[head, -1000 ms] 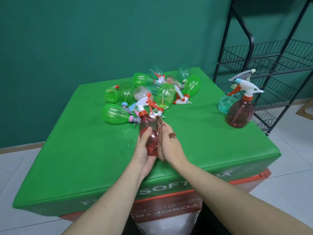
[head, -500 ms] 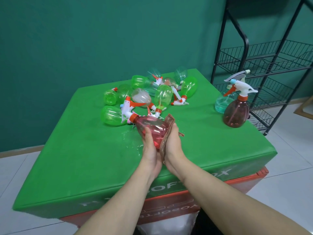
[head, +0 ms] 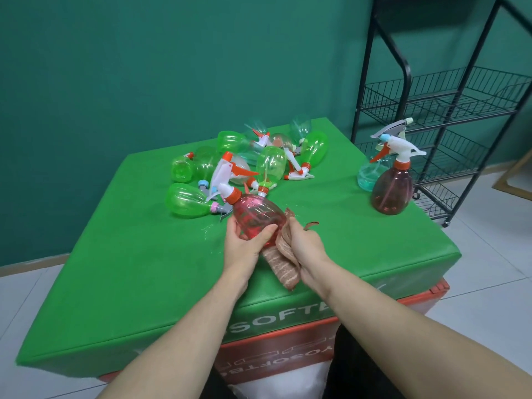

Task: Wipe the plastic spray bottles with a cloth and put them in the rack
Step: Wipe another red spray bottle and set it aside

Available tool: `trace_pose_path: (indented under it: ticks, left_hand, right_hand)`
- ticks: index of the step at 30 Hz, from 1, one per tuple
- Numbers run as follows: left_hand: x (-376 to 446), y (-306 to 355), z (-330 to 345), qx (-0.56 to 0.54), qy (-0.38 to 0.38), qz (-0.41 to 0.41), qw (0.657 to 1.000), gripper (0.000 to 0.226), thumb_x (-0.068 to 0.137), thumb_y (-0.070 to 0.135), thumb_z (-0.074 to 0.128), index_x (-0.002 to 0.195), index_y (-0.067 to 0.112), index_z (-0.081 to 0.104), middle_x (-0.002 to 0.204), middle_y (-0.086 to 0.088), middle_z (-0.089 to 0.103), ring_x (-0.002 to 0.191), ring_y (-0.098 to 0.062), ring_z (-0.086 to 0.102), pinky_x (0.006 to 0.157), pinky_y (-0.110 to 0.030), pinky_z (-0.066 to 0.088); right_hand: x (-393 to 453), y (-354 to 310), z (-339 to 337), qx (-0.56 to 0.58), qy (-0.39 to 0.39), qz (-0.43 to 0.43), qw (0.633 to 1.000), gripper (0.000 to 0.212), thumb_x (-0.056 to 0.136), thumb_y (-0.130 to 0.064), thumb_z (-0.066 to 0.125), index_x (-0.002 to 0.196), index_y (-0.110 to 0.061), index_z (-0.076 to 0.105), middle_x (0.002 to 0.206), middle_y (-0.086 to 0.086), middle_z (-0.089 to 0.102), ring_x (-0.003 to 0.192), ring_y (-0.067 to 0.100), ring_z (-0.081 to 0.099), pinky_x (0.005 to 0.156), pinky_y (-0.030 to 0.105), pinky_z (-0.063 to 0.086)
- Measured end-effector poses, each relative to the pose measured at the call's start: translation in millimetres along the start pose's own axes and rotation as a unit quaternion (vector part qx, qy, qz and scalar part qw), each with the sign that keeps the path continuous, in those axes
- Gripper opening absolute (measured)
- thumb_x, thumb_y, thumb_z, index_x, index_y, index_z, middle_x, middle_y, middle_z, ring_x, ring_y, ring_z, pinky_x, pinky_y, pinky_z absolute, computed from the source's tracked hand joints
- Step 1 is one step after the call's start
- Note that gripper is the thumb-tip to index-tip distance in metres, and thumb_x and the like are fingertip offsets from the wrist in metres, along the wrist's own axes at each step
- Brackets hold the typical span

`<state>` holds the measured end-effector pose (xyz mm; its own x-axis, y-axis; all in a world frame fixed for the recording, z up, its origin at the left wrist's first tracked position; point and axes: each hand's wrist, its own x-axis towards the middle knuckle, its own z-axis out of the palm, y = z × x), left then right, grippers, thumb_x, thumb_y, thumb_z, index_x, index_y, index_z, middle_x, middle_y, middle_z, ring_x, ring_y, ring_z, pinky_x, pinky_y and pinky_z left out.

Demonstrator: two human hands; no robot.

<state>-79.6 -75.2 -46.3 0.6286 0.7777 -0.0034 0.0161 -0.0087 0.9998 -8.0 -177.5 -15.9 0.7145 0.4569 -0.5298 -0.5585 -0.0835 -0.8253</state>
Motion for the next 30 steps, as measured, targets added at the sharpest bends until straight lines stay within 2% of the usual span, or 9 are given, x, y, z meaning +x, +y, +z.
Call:
trace_pose_path:
  ticks: [2,4,8,12,16,19,22,26,30]
  left_hand:
    - [2.3,5.0,6.1,0.021,0.002,0.007,1.000,0.064,0.076,0.019,0.088,0.130,0.026,0.054,0.115,0.011,0.068,0.095,0.009,0.065,0.084,-0.012,0.049]
    - [4.0,9.2,12.7,0.027,0.001,0.005,1.000,0.064,0.077,0.019,0.087,0.130,0.026,0.052,0.115,0.013,0.066,0.097,0.010,0.062,0.084,-0.010,0.045]
    - [2.1,15.6,32.3,0.030,-0.013,-0.010,0.999,0.063,0.079,0.018,0.085,0.130,0.026,0.049,0.113,0.014,0.063,0.102,0.006,0.058,0.091,-0.017,0.042]
    - [-3.6,19.5,65.7,0.040,-0.050,-0.023,0.998,0.069,0.078,0.020,0.087,0.135,0.025,0.047,0.115,0.014,0.062,0.104,0.006,0.057,0.102,-0.028,0.042]
    - [-12.0,18.8,108.6,0.062,-0.083,-0.013,0.995,0.070,0.076,0.020,0.090,0.128,0.031,0.044,0.110,0.021,0.060,0.101,0.008,0.056,0.098,-0.025,0.041]
    - [-20.5,18.5,143.8,0.088,-0.110,-0.008,0.990,0.076,0.074,0.025,0.091,0.133,0.029,0.043,0.117,0.015,0.060,0.104,0.000,0.058,0.100,-0.025,0.039]
    - [-26.3,13.1,179.1,0.118,-0.140,-0.004,0.983,0.083,0.070,0.029,0.093,0.137,0.026,0.043,0.132,0.005,0.057,0.116,-0.011,0.056,0.102,-0.027,0.038]
    - [-32.4,4.5,223.1,0.150,-0.169,0.014,0.974,0.081,0.068,0.033,0.094,0.131,0.031,0.044,0.133,0.002,0.055,0.120,-0.015,0.056,0.107,-0.031,0.041]
    - [-35.2,-1.9,257.6,0.163,-0.179,0.023,0.970,0.084,0.065,0.036,0.094,0.133,0.030,0.045,0.132,0.002,0.056,0.120,-0.016,0.057,0.112,-0.042,0.043]
  right_hand:
    - [2.5,-3.2,-12.5,-0.017,-0.002,-0.016,1.000,0.039,0.103,-0.037,0.055,0.104,-0.001,0.070,0.094,0.017,0.077,0.077,0.029,0.074,0.077,0.043,0.062]
    - [5.0,-7.4,-27.8,-0.024,0.000,-0.031,0.999,0.041,0.102,-0.038,0.056,0.106,0.000,0.070,0.087,0.013,0.077,0.075,0.029,0.074,0.079,0.045,0.062]
    - [4.5,-15.8,-64.9,0.020,-0.026,-0.038,0.999,0.039,0.104,-0.041,0.051,0.100,-0.006,0.067,0.072,0.006,0.073,0.064,0.024,0.071,0.068,0.037,0.060]
    - [3.4,-25.9,-111.4,0.093,-0.019,-0.057,0.994,0.038,0.103,-0.046,0.051,0.097,-0.010,0.065,0.072,0.005,0.069,0.064,0.023,0.068,0.065,0.034,0.057]
    - [1.8,-38.0,-159.5,0.137,0.005,-0.080,0.987,0.038,0.097,-0.045,0.062,0.111,-0.010,0.065,0.078,0.006,0.070,0.066,0.022,0.068,0.067,0.034,0.057]
    - [-2.5,-47.3,-194.3,0.152,0.034,-0.096,0.983,0.031,0.093,-0.031,0.070,0.113,-0.008,0.062,0.078,0.006,0.071,0.062,0.020,0.068,0.058,0.030,0.056]
    - [-6.2,-51.7,-230.2,0.136,0.104,-0.099,0.980,0.054,0.083,-0.013,0.078,0.128,0.005,0.054,0.091,0.018,0.071,0.065,0.025,0.070,0.058,0.033,0.057]
    - [-12.5,-51.2,-269.4,0.154,0.146,-0.089,0.973,0.053,0.085,-0.002,0.073,0.130,0.004,0.046,0.114,0.030,0.068,0.071,0.028,0.073,0.058,0.037,0.059]
    - [-13.6,-45.7,-294.6,0.183,0.152,-0.075,0.968,0.046,0.089,-0.003,0.068,0.130,0.002,0.046,0.117,0.029,0.067,0.082,0.033,0.073,0.067,0.045,0.063]
